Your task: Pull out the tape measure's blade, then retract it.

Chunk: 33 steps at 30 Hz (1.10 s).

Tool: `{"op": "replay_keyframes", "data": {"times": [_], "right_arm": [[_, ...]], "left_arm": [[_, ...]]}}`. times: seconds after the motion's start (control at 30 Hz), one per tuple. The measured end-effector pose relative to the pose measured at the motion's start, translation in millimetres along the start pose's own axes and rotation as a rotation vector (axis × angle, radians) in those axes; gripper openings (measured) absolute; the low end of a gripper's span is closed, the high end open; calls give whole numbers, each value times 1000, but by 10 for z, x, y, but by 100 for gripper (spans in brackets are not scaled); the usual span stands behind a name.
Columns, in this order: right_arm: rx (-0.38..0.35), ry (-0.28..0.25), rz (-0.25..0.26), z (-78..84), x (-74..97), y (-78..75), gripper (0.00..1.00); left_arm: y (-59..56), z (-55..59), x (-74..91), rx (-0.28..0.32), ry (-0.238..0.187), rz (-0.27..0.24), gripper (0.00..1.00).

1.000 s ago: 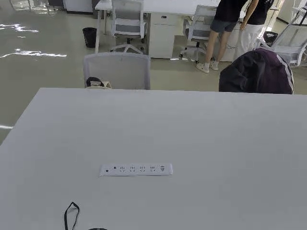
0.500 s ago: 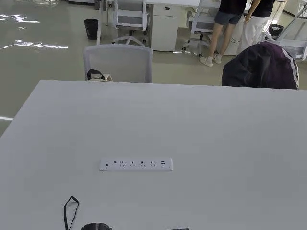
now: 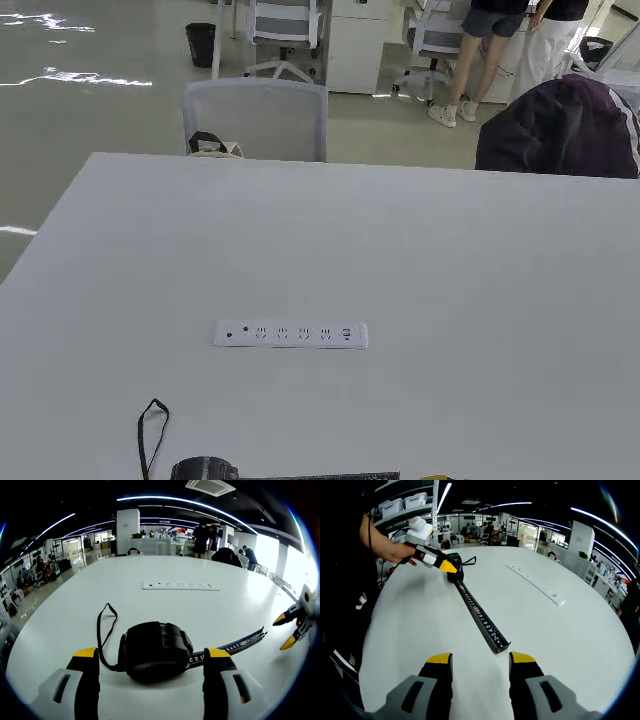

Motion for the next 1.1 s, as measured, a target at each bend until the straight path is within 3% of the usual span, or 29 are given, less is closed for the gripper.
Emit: {"op": "replay_keyframes", "data": {"times": [0.5,0.87,1.1], "right_arm": [[62,17,-114,30,-293,-266,33],[83,26,-196,66,-469,-295,25],[106,26,-237,76,-536,-273,22]], "left_arm": [[-44,-57,-66,-4,-10,-27,78],[-3,-13,-134,-4,-1,-34,76],[-47,-42,-131,-11,1,-33,74]]}}
Point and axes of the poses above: the centre of the closed fingertips' face, and the gripper's own axes: x roughly backward along the fingers, y roughly to its left, z roughly out of its underside, the point moved 6 cm from there along x, roughly backward along the fingers, and after that the axes turned 14 degrees about z, right-handed, at the moved point
